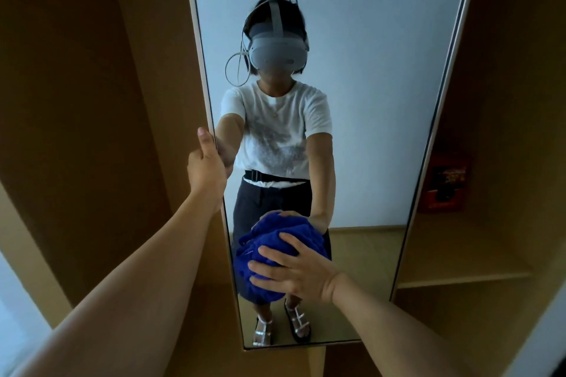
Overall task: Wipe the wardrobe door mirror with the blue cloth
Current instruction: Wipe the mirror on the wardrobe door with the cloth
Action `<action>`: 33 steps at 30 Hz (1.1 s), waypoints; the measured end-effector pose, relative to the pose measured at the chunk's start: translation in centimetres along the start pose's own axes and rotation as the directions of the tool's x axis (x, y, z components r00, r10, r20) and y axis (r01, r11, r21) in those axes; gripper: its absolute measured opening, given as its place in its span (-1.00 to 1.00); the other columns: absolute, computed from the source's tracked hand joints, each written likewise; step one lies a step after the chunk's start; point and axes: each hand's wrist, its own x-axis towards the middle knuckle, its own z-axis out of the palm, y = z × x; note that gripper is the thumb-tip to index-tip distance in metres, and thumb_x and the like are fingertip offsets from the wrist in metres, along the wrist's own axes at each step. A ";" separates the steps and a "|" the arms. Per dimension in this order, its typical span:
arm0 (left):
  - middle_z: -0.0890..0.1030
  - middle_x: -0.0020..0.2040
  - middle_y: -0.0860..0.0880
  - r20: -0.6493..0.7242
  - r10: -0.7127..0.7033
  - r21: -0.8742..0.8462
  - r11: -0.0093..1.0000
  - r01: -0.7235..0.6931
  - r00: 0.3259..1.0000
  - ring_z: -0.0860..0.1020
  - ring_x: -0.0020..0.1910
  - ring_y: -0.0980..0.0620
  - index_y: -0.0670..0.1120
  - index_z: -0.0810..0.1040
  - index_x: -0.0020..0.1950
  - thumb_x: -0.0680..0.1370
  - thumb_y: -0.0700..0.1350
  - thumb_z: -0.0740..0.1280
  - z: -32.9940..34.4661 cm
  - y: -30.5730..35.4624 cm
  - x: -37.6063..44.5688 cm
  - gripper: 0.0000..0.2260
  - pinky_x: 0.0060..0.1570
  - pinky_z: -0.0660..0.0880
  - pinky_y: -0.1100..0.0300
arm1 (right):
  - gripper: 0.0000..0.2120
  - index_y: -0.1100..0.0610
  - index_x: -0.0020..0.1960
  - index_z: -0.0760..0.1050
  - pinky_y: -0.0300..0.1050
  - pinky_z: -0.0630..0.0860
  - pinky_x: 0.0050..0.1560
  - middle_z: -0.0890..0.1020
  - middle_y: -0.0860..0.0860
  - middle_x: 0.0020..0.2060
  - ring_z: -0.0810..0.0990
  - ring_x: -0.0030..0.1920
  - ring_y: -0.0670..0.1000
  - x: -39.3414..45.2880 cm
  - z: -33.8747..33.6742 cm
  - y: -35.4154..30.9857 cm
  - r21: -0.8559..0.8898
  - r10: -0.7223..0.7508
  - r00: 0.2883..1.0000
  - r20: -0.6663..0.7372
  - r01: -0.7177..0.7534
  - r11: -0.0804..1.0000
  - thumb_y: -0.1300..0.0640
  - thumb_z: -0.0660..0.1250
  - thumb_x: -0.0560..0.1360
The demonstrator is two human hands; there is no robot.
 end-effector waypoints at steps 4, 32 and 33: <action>0.52 -0.39 0.06 -0.012 0.009 -0.009 1.000 -0.009 1.000 0.48 -0.43 0.17 0.02 0.42 -0.30 0.57 0.30 -0.01 0.1 0.1 -0.2 -0.54 -0.44 0.30 0.31 | -0.51 -0.04 0.45 0.26 0.28 -0.01 0.42 0.21 0.00 0.45 0.14 0.44 0.15 -0.4 -1.3 2.9 -0.008 0.043 0.993 -0.106 -0.044 0.999 0.06 0.23 0.54; 0.59 -0.03 -0.01 0.093 -0.103 0.030 0.994 0.100 0.990 0.52 -0.14 0.08 -0.10 0.45 0.22 0.45 0.45 -0.09 -0.4 -6.9 -1.6 -0.27 -0.10 0.38 0.15 | -0.60 -0.09 0.43 0.24 0.34 0.09 0.36 0.23 -0.02 0.41 0.21 0.39 0.16 1.2 3.5 -4.3 0.050 0.486 0.811 -0.326 -0.499 0.865 0.08 0.11 0.60; 0.58 -0.06 0.01 0.095 -0.105 0.027 0.994 0.103 0.990 0.51 -0.18 0.10 -0.09 0.45 0.22 0.46 0.45 -0.08 -0.4 -7.2 -1.5 -0.28 -0.16 0.37 0.22 | -0.61 -0.09 0.43 0.24 0.34 0.10 0.36 0.22 -0.02 0.42 0.21 0.39 0.15 1.3 3.9 -5.1 0.047 0.462 0.832 -0.307 -0.471 0.881 0.09 0.08 0.61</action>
